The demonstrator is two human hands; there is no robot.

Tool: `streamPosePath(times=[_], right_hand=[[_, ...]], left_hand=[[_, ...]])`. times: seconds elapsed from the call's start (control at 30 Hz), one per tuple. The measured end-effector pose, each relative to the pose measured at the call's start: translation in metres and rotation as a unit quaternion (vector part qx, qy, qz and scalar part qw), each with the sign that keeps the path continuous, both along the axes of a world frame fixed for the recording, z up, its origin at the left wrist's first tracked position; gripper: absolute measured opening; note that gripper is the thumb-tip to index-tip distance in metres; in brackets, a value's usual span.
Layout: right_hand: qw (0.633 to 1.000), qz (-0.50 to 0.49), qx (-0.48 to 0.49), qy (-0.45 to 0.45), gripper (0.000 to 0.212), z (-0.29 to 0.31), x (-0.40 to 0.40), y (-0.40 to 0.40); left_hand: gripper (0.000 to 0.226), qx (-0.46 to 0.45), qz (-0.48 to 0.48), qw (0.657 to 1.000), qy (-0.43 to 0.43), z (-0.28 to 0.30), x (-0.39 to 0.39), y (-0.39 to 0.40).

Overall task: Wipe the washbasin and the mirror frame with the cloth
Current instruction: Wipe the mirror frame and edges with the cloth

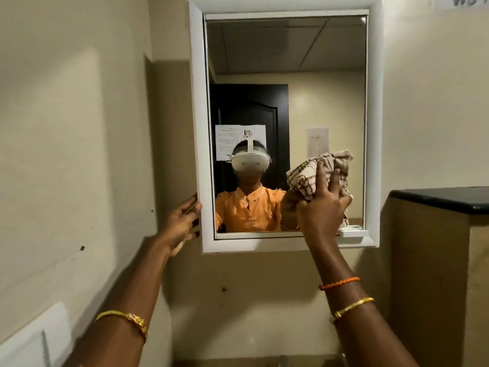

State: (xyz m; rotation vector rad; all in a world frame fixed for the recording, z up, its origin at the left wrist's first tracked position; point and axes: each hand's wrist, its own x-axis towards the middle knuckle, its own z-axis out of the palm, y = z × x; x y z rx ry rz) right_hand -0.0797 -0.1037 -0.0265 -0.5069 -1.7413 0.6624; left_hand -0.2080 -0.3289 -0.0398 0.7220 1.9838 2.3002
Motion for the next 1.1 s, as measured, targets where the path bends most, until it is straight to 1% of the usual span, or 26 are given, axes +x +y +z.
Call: streamPosePath(times=[0.07, 0.2, 0.3, 0.37, 0.47, 0.57, 0.63, 0.73, 0.8, 0.87, 0.97, 1.03, 1.1], right_hand=[[1.000, -0.007, 0.012, -0.006, 0.085, 0.003, -0.013, -0.022], [0.993, 0.024, 0.106, -0.043, 0.079, 0.002, -0.045, -0.087], [0.980, 0.052, 0.175, -0.079, 0.081, 0.003, -0.062, -0.132], [0.973, 0.064, 0.199, -0.101, 0.082, 0.004, -0.068, -0.143], [0.970, 0.060, 0.210, -0.105, 0.079, 0.002, -0.069, -0.143], [0.964, 0.057, 0.233, -0.113, 0.076, -0.007, -0.069, -0.142], [0.959, 0.038, 0.258, -0.108, 0.077, -0.023, -0.069, -0.143], [0.943, 0.023, 0.305, -0.128, 0.065, -0.061, -0.068, -0.138], [0.930, 0.020, 0.339, -0.141, 0.068, -0.081, -0.064, -0.130], [0.919, 0.023, 0.363, -0.153, 0.076, -0.087, -0.061, -0.125], [0.911, 0.027, 0.384, -0.150, 0.076, -0.083, -0.058, -0.117], [0.912, 0.022, 0.382, -0.146, 0.079, -0.084, -0.054, -0.106], [0.923, -0.003, 0.361, -0.134, 0.081, -0.087, -0.049, -0.086]], left_hand=[[0.051, 0.000, 0.001, 1.000, 0.000, -0.001, -0.001, 0.000], [0.051, -0.012, -0.005, 1.000, 0.022, -0.004, -0.001, 0.000], [0.043, -0.003, -0.004, 1.000, 0.030, -0.004, 0.002, 0.000], [0.040, 0.011, 0.001, 1.000, 0.024, -0.003, 0.002, 0.000], [0.041, 0.014, 0.005, 1.000, 0.012, -0.004, 0.002, -0.002], [0.035, 0.004, 0.001, 1.000, 0.008, -0.005, -0.001, -0.004], [0.031, -0.013, -0.012, 0.999, 0.030, -0.006, -0.001, -0.005], [0.029, -0.011, -0.043, 0.998, 0.046, -0.007, -0.002, -0.007], [0.034, -0.003, -0.055, 0.998, 0.029, -0.007, -0.004, -0.008], [0.035, -0.004, -0.050, 0.999, 0.019, -0.008, -0.006, -0.008], [0.031, 0.000, -0.023, 0.999, 0.043, -0.011, -0.005, -0.003], [0.040, 0.013, 0.009, 0.998, 0.060, -0.015, -0.003, 0.003], [0.056, 0.012, 0.057, 0.995, 0.082, -0.018, -0.003, 0.007]])
